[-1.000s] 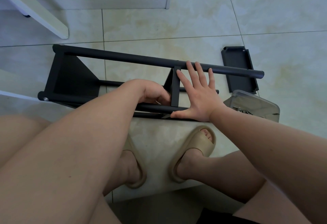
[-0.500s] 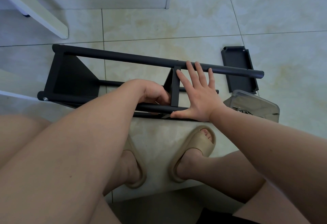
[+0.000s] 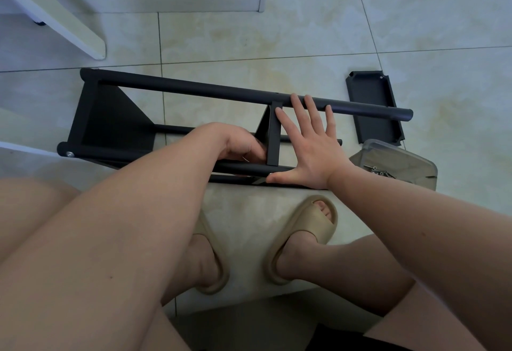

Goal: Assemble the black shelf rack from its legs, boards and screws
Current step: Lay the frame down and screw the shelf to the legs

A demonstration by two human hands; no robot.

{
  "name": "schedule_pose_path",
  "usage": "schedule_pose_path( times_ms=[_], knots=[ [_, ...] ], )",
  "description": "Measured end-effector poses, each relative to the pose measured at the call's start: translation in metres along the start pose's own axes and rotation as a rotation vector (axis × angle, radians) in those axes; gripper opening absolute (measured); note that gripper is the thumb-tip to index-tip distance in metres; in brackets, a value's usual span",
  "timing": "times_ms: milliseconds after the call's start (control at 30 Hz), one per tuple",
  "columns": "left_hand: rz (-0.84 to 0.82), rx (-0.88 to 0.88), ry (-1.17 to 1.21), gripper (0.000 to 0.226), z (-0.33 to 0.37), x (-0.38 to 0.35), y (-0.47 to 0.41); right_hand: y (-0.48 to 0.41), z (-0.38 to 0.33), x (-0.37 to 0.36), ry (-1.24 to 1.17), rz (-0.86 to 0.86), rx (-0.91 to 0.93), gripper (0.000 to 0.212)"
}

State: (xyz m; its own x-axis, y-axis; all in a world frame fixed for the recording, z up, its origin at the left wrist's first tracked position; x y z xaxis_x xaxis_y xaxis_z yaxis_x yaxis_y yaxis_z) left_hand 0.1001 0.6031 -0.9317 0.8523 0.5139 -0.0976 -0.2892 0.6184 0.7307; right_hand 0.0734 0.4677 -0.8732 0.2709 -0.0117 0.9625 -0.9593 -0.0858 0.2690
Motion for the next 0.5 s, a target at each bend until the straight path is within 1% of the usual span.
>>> schedule_pose_path(
  times_ms=[200,333,500],
  knots=[
    [-0.014,-0.014,0.024,0.018,-0.0002,-0.0005,-0.0008,-0.0002,0.0001,-0.0005,0.001,0.013,0.003,0.132],
    [-0.026,0.018,0.008,0.013,-0.0002,-0.0026,-0.0002,-0.0004,0.0003,-0.0008,-0.002,0.02,0.003,0.132],
    [-0.039,0.051,-0.037,0.016,0.0006,-0.0048,0.0016,-0.0003,0.0003,-0.0008,-0.003,0.018,0.005,0.132]
  ],
)
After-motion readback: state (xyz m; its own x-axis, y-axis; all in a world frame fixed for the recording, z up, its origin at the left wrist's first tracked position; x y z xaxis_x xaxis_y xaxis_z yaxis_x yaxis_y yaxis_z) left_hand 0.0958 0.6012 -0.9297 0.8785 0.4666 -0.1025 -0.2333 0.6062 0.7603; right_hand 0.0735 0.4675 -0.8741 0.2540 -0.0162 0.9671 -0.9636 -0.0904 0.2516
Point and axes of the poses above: each hand's wrist, its own y-axis away from the middle knuckle, its own x-axis out of the back of the hand, z = x × y, the point moved 7 cm from there along -y, towards the middle knuckle, and after that the axes turned 11 degrees about -x, right-handed, at the moved point
